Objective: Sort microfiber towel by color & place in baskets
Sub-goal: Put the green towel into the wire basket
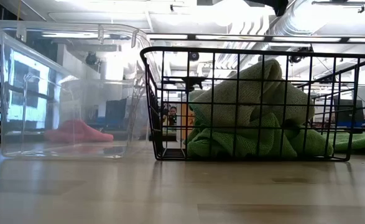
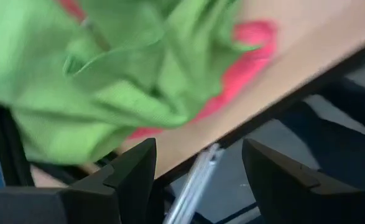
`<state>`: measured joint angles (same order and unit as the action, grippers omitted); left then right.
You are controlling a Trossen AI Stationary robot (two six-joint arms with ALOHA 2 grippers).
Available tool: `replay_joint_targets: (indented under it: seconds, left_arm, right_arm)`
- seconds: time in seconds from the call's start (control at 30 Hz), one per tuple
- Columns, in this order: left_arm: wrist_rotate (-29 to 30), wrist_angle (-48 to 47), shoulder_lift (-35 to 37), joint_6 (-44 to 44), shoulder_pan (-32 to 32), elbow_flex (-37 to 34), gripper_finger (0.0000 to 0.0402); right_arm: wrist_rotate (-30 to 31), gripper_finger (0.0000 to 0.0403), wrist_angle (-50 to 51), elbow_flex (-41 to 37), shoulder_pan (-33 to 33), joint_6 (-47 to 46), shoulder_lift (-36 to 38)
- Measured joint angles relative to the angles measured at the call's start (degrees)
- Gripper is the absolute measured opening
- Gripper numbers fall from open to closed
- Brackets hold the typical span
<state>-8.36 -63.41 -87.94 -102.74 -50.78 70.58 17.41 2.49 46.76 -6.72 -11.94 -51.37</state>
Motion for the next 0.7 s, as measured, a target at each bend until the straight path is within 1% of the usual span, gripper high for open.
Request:
replay_joint_targets:
  seconds: [0.1,0.23,0.43,0.7]
  left_arm:
    - [-0.59,0.06,-2.35,-3.39,-0.89,-0.69,0.0225]
    - [-1.02,0.13,-4.57,-4.15,-1.44,-2.0,0.0225]
    - [-3.2,0.17,-5.01,-4.68,-1.44,-6.58,0.0225]
    - [-3.15,2.41,-4.99,-5.06,-1.31,-11.53,0.0225]
  right_arm:
    - [0.0,0.0259,0.35,0.0,0.0,0.0,0.0]
    - [0.0,0.0259,0.47,0.0,0.0,0.0,0.0]
    - [0.0,0.0259,1.18,0.0,-0.02,0.0,0.0]
    - [0.0,0.0259,1.29,0.0,-0.02,-0.02,0.0]
